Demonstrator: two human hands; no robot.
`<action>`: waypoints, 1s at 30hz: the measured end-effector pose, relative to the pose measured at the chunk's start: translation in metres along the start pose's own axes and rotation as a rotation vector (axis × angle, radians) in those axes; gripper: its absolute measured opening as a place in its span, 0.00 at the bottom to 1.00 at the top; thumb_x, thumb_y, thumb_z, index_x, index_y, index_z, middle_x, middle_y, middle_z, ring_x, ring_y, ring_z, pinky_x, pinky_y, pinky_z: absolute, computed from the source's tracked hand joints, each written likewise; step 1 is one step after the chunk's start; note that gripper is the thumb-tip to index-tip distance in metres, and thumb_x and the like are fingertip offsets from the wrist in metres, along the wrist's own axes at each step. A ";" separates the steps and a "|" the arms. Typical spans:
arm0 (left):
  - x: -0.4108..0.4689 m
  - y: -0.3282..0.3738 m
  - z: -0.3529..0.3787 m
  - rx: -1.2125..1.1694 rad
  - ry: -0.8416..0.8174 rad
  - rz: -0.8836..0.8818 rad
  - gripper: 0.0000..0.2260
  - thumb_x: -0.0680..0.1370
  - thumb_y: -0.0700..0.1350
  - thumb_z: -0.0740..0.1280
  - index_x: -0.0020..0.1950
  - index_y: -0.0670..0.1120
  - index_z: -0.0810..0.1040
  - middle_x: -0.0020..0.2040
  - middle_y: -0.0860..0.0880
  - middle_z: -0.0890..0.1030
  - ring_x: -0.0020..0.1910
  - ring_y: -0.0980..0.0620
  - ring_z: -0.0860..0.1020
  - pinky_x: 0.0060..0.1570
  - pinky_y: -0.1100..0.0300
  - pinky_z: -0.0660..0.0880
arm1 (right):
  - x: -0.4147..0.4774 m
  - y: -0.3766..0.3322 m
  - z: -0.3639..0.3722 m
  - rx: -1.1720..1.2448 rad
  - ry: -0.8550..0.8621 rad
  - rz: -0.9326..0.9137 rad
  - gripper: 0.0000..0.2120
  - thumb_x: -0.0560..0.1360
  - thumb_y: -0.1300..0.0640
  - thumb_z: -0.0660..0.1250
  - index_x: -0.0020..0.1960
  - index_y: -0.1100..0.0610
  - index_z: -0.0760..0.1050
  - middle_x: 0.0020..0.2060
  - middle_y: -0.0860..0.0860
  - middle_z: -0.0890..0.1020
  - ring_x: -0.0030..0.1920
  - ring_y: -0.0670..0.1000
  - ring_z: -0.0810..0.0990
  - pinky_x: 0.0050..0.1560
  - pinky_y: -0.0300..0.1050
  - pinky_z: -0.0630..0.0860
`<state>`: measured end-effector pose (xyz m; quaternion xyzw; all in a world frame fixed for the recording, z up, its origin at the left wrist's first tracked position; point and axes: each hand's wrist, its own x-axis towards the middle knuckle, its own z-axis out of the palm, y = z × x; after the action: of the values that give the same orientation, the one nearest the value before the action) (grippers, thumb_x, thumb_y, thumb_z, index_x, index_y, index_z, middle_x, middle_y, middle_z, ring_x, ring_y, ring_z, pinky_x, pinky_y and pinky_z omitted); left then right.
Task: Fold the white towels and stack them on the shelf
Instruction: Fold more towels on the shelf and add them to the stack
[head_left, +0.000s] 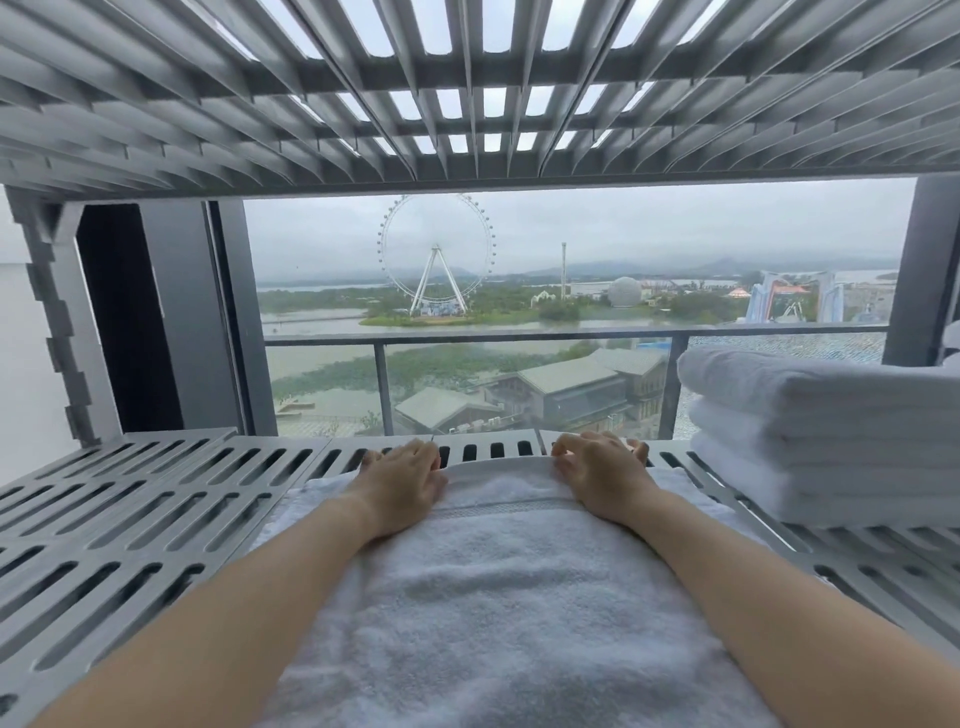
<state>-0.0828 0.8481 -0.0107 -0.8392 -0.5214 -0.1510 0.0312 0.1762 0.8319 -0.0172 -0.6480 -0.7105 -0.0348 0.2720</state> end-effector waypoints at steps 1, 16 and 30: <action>-0.002 -0.001 0.001 -0.020 0.016 -0.014 0.06 0.81 0.51 0.52 0.47 0.51 0.64 0.46 0.53 0.70 0.46 0.52 0.70 0.55 0.51 0.62 | 0.000 0.000 0.000 -0.010 -0.012 0.005 0.10 0.79 0.48 0.56 0.55 0.45 0.75 0.56 0.49 0.77 0.60 0.53 0.71 0.60 0.57 0.57; -0.002 -0.005 0.009 -0.073 -0.044 -0.161 0.10 0.82 0.48 0.48 0.57 0.50 0.66 0.58 0.50 0.71 0.60 0.50 0.70 0.66 0.39 0.51 | 0.001 0.005 0.004 -0.024 -0.088 0.040 0.14 0.79 0.48 0.54 0.61 0.42 0.73 0.52 0.48 0.69 0.58 0.51 0.63 0.55 0.53 0.57; -0.063 -0.031 -0.033 0.114 -0.241 -0.076 0.23 0.81 0.49 0.55 0.75 0.46 0.57 0.75 0.51 0.59 0.73 0.50 0.61 0.72 0.48 0.58 | -0.009 -0.086 0.006 0.089 -0.193 -0.338 0.09 0.76 0.54 0.63 0.54 0.51 0.80 0.56 0.48 0.79 0.57 0.50 0.75 0.60 0.44 0.70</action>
<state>-0.1435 0.8002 -0.0004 -0.8278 -0.5605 -0.0204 0.0102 0.0931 0.8131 0.0000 -0.5070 -0.8329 0.0139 0.2215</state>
